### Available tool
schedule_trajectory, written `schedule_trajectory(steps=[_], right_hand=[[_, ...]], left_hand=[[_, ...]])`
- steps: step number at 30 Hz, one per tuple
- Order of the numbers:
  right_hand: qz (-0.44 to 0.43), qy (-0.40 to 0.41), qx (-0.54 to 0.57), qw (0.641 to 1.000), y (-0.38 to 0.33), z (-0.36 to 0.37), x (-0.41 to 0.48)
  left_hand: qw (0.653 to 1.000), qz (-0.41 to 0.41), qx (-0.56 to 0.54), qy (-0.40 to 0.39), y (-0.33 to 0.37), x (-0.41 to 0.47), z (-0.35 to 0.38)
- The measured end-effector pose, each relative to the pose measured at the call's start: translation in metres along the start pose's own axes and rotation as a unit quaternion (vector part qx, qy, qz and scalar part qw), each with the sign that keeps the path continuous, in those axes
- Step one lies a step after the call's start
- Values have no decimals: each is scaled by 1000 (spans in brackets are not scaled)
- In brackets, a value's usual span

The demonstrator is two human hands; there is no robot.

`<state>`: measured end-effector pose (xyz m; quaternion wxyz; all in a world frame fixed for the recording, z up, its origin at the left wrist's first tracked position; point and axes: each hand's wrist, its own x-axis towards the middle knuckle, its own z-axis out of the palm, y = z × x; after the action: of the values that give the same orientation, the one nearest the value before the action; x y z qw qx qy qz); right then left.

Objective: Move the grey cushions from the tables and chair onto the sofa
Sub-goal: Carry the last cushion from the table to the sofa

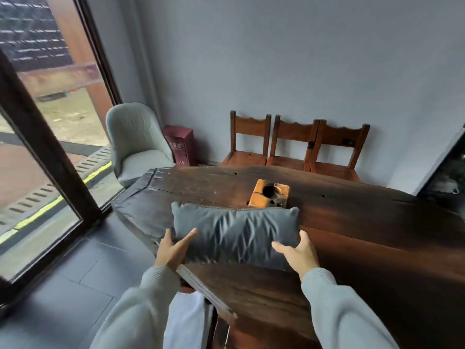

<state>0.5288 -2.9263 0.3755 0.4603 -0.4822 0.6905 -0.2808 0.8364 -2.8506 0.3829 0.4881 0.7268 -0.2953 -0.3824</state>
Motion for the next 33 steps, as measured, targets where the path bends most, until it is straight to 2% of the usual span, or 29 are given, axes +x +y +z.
schedule_trajectory(steps=[4,8,11,17,20,24,30,33], right_hand=[[-92,-111,13,989,-86,93,-100],[-168,-202,-7,965,-150,212,-245],[-200,-249,20,947,-176,311,-372],[-286,-339,-23,896,-187,487,-646],[-330,-402,-32,854,-182,563,-768],[-358,-514,-56,778,-169,663,-905],[-375,-638,-122,661,-119,830,-1071],[-398,-668,-149,611,-95,921,-1146]], left_hand=[[993,-19,-42,104,11,-56,-182],[973,-21,-122,193,-18,-164,-387],[959,-5,-134,250,-50,-269,-532],[906,14,-135,401,-127,-491,-771],[865,-21,-135,484,-164,-593,-851],[796,-52,-167,579,-229,-693,-934],[681,-67,-243,688,-345,-776,-1033],[641,-115,-252,716,-398,-800,-1088]])
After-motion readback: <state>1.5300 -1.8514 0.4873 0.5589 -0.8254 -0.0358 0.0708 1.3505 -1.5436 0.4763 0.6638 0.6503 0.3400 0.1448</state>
